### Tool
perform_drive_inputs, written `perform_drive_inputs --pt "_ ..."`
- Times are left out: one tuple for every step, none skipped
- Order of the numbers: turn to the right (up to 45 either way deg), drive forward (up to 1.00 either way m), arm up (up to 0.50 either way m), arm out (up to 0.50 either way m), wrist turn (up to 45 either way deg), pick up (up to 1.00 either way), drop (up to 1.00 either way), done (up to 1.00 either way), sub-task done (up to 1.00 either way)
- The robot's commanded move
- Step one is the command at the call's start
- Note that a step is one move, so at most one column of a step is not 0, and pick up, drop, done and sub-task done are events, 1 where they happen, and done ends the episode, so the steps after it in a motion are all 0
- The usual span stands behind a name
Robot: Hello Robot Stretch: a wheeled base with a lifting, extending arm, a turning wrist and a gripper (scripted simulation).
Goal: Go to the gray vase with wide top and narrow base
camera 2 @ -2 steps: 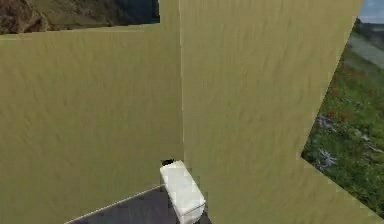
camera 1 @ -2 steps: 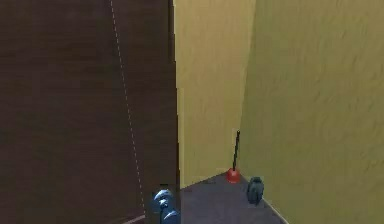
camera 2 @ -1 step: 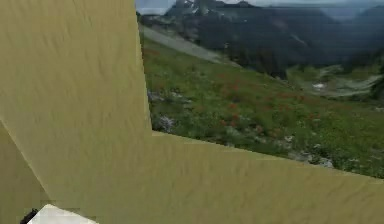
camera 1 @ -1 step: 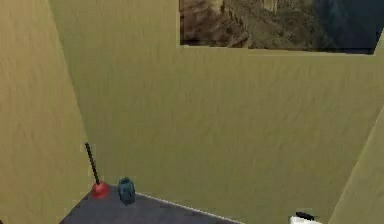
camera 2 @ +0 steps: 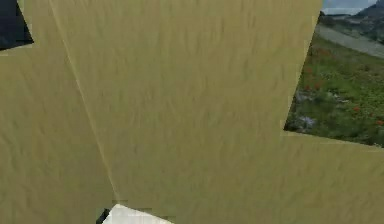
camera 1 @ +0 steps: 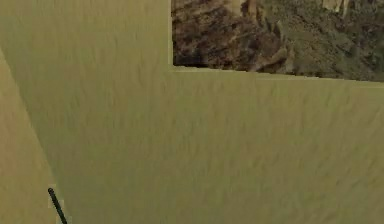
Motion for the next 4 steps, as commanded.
perform_drive_inputs --pt "-24.0 0.0 0.0 0.0 0.0 0.0 0.0 0.0 0.0" --pt "0.0 0.4 0.0 0.0 0.0 0.0 0.0 0.0 0.0" --pt "-45.0 0.0 0.0 0.0 0.0 0.0 0.0 0.0 0.0" --pt "-21.0 0.0 0.0 0.0 0.0 0.0 0.0 0.0 0.0"
